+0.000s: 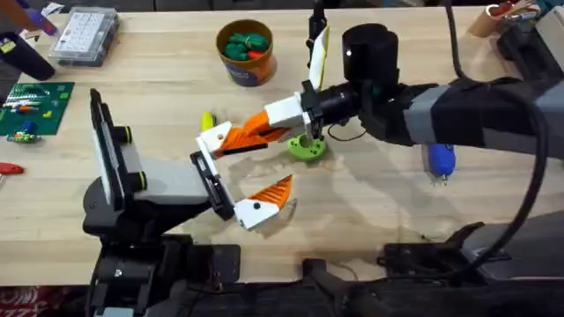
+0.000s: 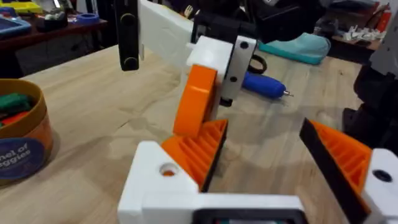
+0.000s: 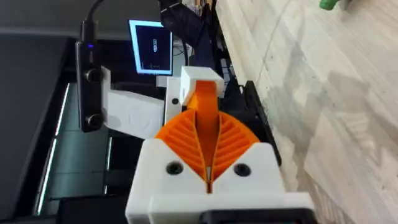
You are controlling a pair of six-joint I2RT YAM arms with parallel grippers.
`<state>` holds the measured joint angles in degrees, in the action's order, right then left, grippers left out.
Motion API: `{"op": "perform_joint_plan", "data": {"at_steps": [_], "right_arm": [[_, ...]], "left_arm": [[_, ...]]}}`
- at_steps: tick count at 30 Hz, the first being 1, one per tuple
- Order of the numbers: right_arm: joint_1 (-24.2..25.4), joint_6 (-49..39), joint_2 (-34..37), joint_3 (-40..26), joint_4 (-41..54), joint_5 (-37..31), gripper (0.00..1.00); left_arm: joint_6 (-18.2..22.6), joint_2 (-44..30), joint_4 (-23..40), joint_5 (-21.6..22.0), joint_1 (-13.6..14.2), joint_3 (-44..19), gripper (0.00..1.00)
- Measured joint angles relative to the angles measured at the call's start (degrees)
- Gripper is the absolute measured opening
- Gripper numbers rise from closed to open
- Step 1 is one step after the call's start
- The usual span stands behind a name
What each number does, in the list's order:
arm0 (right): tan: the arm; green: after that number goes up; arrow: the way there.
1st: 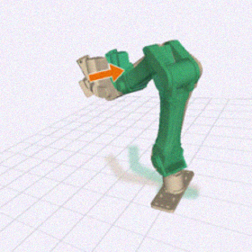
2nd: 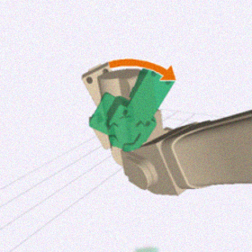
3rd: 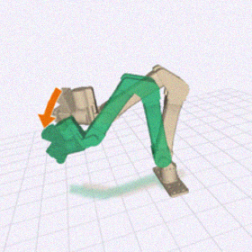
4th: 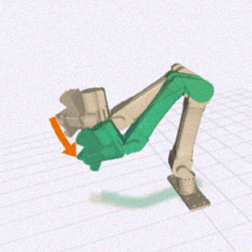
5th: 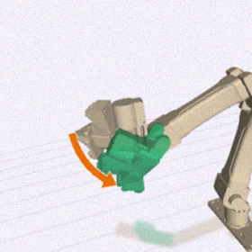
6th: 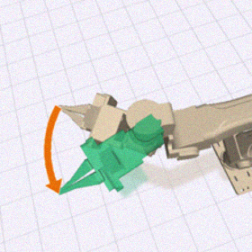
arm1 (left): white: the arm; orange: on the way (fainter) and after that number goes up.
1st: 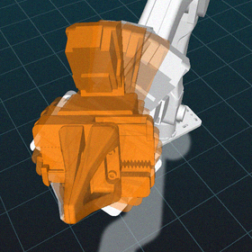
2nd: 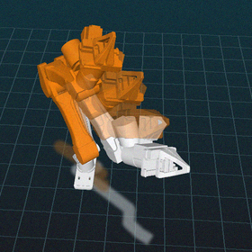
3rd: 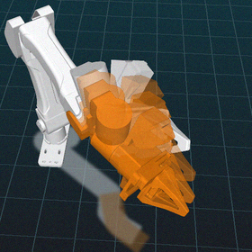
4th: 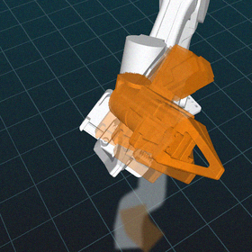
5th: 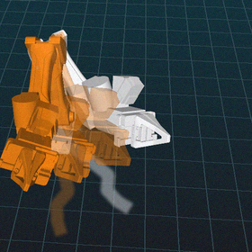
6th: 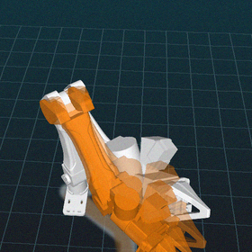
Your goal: Pick up the gripper from the table and insert it into the empty holder that is missing its gripper. Then pick up a screw, insert it into the mounting hole, and use the screwdriver to tighten it. Finally, clean up the table by picking up the vegetable and placing it into the bucket.
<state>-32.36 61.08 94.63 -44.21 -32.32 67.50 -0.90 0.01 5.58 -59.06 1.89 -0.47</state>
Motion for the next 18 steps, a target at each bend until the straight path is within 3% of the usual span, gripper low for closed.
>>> {"op": "perform_joint_plan", "data": {"at_steps": [18], "right_arm": [[1.0,0.2,7.8,-5.7,-2.4,8.0,0.007]], "left_arm": [[0.0,0.0,0.0,-0.2,0.0,0.0,0.986]]}}
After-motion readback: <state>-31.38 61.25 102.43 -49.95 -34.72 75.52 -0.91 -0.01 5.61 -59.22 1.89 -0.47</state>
